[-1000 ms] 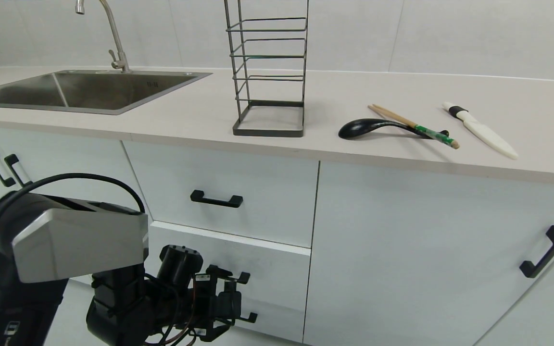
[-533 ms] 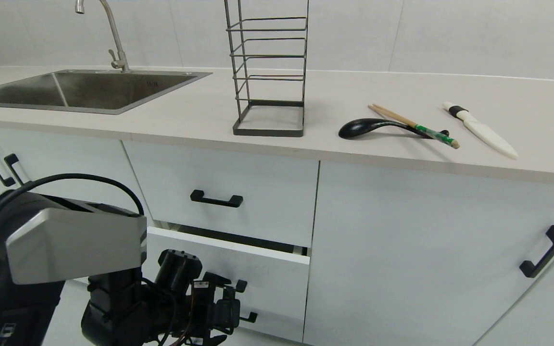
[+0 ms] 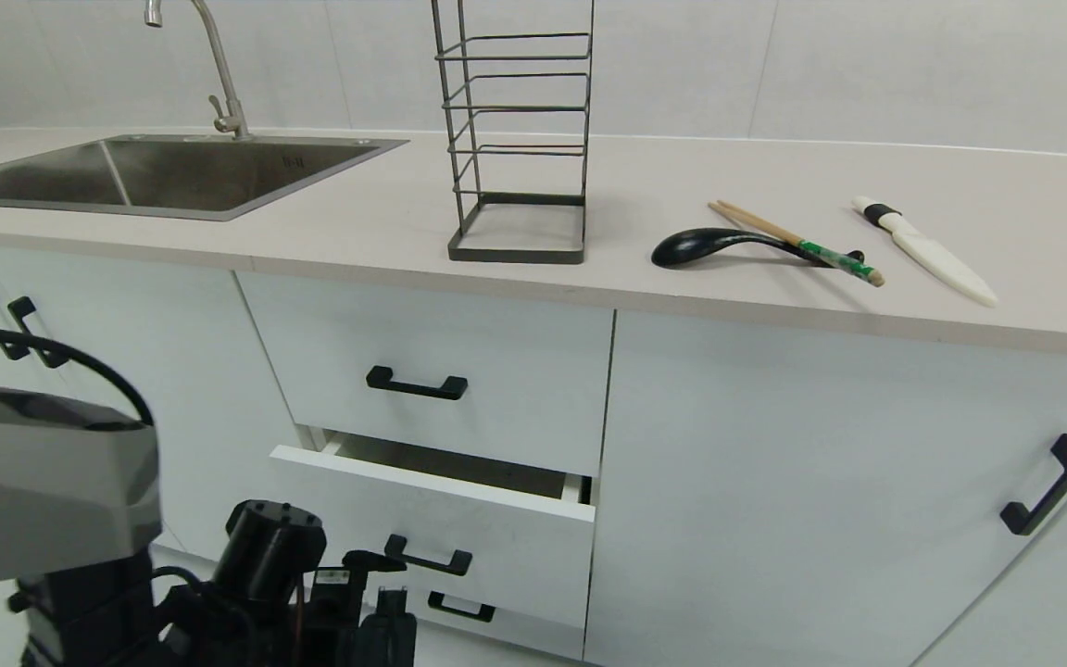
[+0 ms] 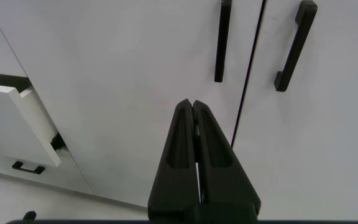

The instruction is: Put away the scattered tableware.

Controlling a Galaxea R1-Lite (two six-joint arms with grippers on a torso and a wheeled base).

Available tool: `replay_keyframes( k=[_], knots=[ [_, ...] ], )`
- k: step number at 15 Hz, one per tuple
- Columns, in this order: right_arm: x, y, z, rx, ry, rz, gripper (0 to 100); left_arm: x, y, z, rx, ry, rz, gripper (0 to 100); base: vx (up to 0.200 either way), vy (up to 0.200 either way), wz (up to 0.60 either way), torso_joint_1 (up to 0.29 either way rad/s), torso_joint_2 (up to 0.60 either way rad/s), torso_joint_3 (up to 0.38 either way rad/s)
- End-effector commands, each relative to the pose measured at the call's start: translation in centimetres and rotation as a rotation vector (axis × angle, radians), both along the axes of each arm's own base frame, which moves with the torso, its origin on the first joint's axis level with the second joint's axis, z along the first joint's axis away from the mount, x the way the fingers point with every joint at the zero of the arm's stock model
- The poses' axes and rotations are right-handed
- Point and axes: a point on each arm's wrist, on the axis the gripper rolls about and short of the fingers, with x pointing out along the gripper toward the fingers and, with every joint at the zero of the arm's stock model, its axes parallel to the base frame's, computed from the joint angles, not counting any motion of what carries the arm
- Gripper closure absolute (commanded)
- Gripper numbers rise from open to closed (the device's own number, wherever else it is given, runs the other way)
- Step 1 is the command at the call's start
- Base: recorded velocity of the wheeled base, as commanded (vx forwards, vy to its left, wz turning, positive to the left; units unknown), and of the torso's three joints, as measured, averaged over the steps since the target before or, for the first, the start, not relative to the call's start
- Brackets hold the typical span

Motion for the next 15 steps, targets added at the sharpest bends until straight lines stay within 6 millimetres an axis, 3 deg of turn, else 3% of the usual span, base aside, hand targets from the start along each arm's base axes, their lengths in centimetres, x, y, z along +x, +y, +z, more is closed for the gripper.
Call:
replay_keyframes(
  k=[1, 3, 5, 8, 11, 15],
  knots=[
    [0.0, 0.0, 0.0, 0.000, 0.001, 0.001, 100, -4.2, 1.7, 4.0, -0.063, -0.095, 0.018, 0, 0.000, 0.000, 0.00, 0.000, 0.00, 0.000],
    [0.0, 0.0, 0.0, 0.000, 0.000, 0.001, 100, -4.0, 1.2, 5.0, -0.108, -0.140, 0.006, 0, 0.000, 0.000, 0.00, 0.000, 0.00, 0.000],
    [0.0, 0.0, 0.0, 0.000, 0.001, 0.001, 100, -0.7, -1.3, 6.9, -0.193, -0.213, -0.021, 0, 0.000, 0.000, 0.00, 0.000, 0.00, 0.000],
    [0.0, 0.0, 0.0, 0.000, 0.001, 0.001, 100, 2.1, -3.2, 7.9, -0.200, -0.195, -0.026, 0, 0.000, 0.000, 0.00, 0.000, 0.00, 0.000],
    [0.0, 0.0, 0.0, 0.000, 0.001, 0.001, 100, 4.0, -3.8, 7.8, -0.182, -0.162, -0.008, 0, 0.000, 0.000, 0.00, 0.000, 0.00, 0.000],
    [0.0, 0.0, 0.0, 0.000, 0.001, 0.001, 100, 5.1, -3.3, 6.4, -0.160, -0.126, 0.026, 0, 0.000, 0.000, 0.00, 0.000, 0.00, 0.000]
  ],
)
